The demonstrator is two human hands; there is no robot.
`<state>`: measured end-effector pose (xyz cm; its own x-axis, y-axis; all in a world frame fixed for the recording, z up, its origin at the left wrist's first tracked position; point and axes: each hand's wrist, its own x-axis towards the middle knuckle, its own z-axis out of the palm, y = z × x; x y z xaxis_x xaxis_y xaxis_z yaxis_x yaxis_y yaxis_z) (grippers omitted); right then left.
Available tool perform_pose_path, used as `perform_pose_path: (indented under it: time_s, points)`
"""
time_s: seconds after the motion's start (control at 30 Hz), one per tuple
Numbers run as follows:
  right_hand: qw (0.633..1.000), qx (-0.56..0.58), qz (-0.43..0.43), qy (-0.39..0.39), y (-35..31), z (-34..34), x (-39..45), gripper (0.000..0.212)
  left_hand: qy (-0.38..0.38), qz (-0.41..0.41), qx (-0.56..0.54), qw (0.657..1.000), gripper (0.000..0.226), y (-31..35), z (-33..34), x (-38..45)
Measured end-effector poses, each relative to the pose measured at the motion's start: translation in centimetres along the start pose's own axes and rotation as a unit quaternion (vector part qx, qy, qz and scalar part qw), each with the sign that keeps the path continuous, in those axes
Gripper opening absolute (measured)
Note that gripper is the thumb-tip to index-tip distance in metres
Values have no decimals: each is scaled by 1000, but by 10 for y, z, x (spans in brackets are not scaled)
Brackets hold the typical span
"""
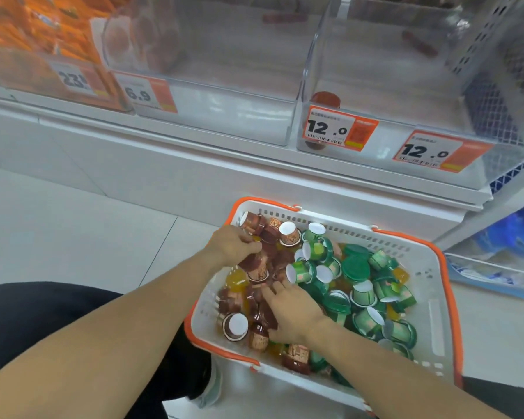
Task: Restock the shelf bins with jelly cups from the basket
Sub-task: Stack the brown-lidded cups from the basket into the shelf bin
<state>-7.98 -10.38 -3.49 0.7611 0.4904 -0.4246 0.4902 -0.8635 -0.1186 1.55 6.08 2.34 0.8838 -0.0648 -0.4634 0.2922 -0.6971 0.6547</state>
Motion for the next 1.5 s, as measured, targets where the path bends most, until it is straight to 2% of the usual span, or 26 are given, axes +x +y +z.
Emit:
perform_pose_path:
  time_s: [0.1, 0.2, 0.3, 0.4, 0.47, 0.5, 0.67, 0.73, 0.8, 0.87, 1.0, 1.07, 1.27, 1.4, 1.5]
  points:
    - [979, 203, 31, -6, 6, -27, 0, 69, -76, -57, -213, 973, 30, 20, -23, -3]
    - [907, 418, 57, -11, 23, -74, -1, 61, -108, -37, -346, 931, 28, 51, -52, -12]
    - [827, 557, 66, 24, 45, -126, -9, 60, -118, 2, -442, 889, 31, 87, -87, -20]
    - [709, 702, 15, 69, 63, -171, -25, 45, -149, 56, -453, 877, 40, 124, -120, -31]
    - [645, 758, -18, 98, 69, -196, -36, 31, -167, 82, -452, 872, 45, 145, -138, -43]
    - [622, 774, -26, 114, 72, -205, -39, 28, -177, 89, -453, 869, 45, 152, -143, -49]
    - [515, 835, -29, 189, 79, -231, -48, 41, -250, 58, -449, 856, 41, 164, -135, -68]
    - [480, 851, -54, 206, 82, -235, -50, 36, -281, 41, -437, 853, 45, 164, -125, -66]
    - [444, 864, -95, 215, 86, -235, -50, 43, -293, 34, -413, 862, 33, 165, -117, -62]
    - [432, 867, -130, 213, 91, -234, -50, 53, -316, 29, -384, 867, 33, 165, -112, -58]
    - [409, 878, -173, 182, 95, -231, -47, 71, -379, 37, -293, 877, 65, 161, -101, -57]
    - [411, 875, -194, 167, 95, -228, -44, 73, -383, 46, -286, 877, 71, 161, -95, -57]
    - [427, 869, -165, 185, 98, -228, -34, 72, -258, 69, -332, 905, 48, 160, -76, -51]
    - [472, 833, -75, 278, 89, -237, -32, 48, -180, 109, -338, 918, 43, 161, -76, -46]
    - [458, 831, -53, 313, 85, -242, -29, 54, -123, 124, -352, 920, 50, 163, -78, -41]
